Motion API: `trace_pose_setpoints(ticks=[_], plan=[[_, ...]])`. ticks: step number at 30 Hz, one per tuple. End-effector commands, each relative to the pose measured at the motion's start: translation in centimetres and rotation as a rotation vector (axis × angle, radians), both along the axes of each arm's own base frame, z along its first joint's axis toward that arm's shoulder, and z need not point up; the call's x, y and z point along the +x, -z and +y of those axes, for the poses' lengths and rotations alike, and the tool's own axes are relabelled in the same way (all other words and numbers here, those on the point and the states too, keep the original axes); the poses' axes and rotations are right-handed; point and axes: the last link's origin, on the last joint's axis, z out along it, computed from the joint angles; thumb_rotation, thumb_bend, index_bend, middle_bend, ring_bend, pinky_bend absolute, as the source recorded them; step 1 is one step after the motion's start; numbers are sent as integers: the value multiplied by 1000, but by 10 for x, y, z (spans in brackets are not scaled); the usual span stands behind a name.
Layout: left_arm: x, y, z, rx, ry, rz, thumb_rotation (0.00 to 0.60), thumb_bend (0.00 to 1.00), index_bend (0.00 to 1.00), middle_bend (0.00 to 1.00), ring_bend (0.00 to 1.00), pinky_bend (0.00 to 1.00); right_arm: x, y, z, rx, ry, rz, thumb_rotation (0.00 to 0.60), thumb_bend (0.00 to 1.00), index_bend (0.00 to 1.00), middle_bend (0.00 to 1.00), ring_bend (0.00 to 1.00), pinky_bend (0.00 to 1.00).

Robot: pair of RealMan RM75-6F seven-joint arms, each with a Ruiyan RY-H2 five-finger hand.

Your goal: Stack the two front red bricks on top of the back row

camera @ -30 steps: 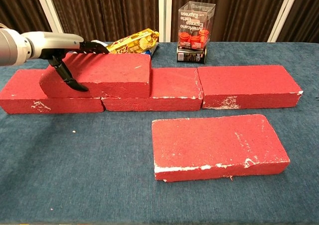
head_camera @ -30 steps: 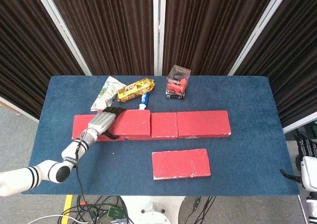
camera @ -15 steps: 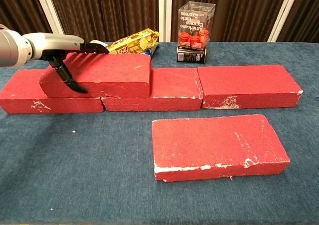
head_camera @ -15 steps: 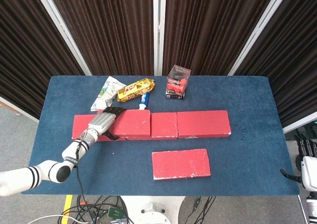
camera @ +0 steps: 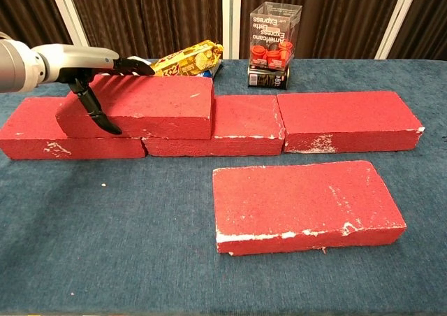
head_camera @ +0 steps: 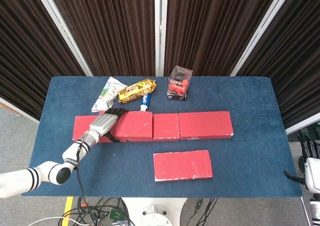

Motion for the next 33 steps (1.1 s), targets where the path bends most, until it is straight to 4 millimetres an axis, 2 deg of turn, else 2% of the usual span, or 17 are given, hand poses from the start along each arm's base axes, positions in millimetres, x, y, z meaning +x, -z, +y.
trace_pose_setpoints(ticks=[1, 18, 33], plan=[[-1, 0, 0, 4, -4, -5, 600, 73, 0, 0, 0, 0, 0, 0, 0, 0, 0, 0, 600, 0, 0, 0, 0, 0], [6, -3, -3, 17, 17, -22, 600, 72, 0, 0, 0, 0, -1, -2, 0, -7, 0, -3, 600, 0, 0, 0, 0, 0], [20, 3, -7, 10, 41, -58, 600, 65, 0, 0, 0, 0, -2, -3, 0, -9, 3, -7, 600, 0, 0, 0, 0, 0]])
